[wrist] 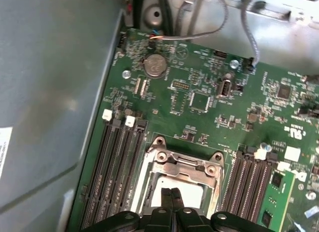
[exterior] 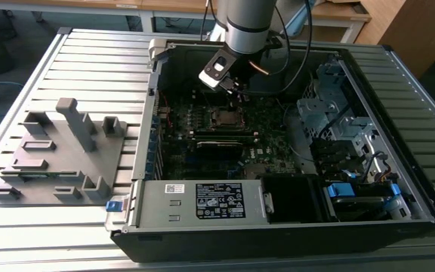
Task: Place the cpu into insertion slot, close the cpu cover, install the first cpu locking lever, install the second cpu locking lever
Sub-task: 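Close the cpu cover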
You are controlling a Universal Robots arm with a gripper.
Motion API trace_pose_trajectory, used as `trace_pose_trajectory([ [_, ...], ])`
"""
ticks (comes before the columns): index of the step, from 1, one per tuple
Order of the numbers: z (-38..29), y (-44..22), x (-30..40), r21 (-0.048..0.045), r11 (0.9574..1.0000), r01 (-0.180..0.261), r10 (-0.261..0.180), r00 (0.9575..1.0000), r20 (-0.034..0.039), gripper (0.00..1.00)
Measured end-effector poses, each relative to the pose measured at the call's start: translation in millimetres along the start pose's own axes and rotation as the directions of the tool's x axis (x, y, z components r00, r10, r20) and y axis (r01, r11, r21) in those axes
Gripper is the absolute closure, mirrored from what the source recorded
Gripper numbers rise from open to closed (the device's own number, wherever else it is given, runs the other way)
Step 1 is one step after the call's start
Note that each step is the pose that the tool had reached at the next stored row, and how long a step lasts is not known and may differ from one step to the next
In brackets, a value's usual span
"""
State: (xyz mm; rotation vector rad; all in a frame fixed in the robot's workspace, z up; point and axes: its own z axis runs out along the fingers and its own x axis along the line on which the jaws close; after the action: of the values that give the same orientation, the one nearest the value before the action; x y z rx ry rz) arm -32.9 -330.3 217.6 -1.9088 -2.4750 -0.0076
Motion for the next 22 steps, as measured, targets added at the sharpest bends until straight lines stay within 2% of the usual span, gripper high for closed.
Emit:
trace_pose_trajectory([
  [8,0.0,-0.7,0.2,0.0011,0.9974,0.073,-0.073,0.9974,0.0005,0.9],
  [22,0.0,-2.3,0.6,0.0022,0.9904,0.139,-0.139,0.9904,0.0008,0.9],
])
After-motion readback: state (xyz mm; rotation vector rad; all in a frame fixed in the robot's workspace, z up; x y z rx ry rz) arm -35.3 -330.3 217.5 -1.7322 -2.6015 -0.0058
